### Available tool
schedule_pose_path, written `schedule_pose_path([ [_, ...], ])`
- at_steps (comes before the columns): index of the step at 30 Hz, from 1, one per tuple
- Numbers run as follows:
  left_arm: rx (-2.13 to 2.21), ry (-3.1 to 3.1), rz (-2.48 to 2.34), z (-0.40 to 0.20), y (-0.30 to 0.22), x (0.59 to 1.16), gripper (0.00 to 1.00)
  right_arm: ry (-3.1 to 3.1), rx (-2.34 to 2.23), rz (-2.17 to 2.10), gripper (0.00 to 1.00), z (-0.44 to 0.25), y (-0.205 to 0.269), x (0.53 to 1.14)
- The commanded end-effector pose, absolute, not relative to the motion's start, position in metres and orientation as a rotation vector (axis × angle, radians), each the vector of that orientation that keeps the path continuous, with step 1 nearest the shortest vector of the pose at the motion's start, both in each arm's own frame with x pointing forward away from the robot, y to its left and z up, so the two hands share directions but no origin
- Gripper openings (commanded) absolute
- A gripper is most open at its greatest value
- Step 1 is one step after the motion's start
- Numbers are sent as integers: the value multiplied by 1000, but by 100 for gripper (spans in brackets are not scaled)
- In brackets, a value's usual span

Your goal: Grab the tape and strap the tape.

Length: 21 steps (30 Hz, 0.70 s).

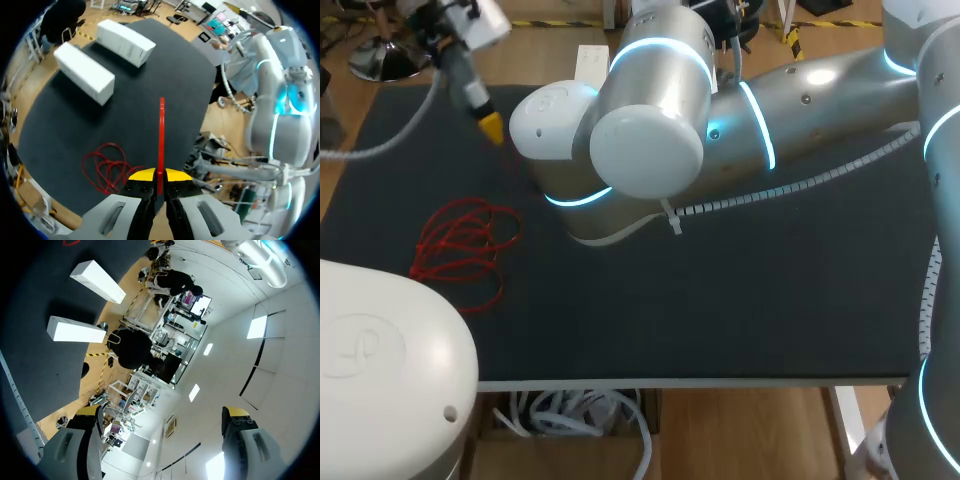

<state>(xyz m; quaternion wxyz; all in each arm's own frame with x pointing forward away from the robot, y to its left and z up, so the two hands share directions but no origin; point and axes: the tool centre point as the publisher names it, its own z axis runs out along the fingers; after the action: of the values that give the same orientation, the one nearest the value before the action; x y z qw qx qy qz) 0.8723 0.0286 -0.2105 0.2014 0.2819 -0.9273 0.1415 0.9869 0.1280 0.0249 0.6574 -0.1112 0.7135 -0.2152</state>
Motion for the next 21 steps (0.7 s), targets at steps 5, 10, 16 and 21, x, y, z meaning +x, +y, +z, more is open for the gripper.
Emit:
schedule_pose_path([
  [5,837,-2503,412,-257,67,871,0,1621,-259,-487,100,28,126,987],
  [10,855,-2476,413,-271,81,869,0,1621,-259,-487,100,28,126,987],
  [16,908,-2443,460,-276,90,862,100,1621,-259,-487,100,28,126,987],
  [21,908,-2443,460,-276,90,862,100,1621,-259,-487,100,28,126,987],
])
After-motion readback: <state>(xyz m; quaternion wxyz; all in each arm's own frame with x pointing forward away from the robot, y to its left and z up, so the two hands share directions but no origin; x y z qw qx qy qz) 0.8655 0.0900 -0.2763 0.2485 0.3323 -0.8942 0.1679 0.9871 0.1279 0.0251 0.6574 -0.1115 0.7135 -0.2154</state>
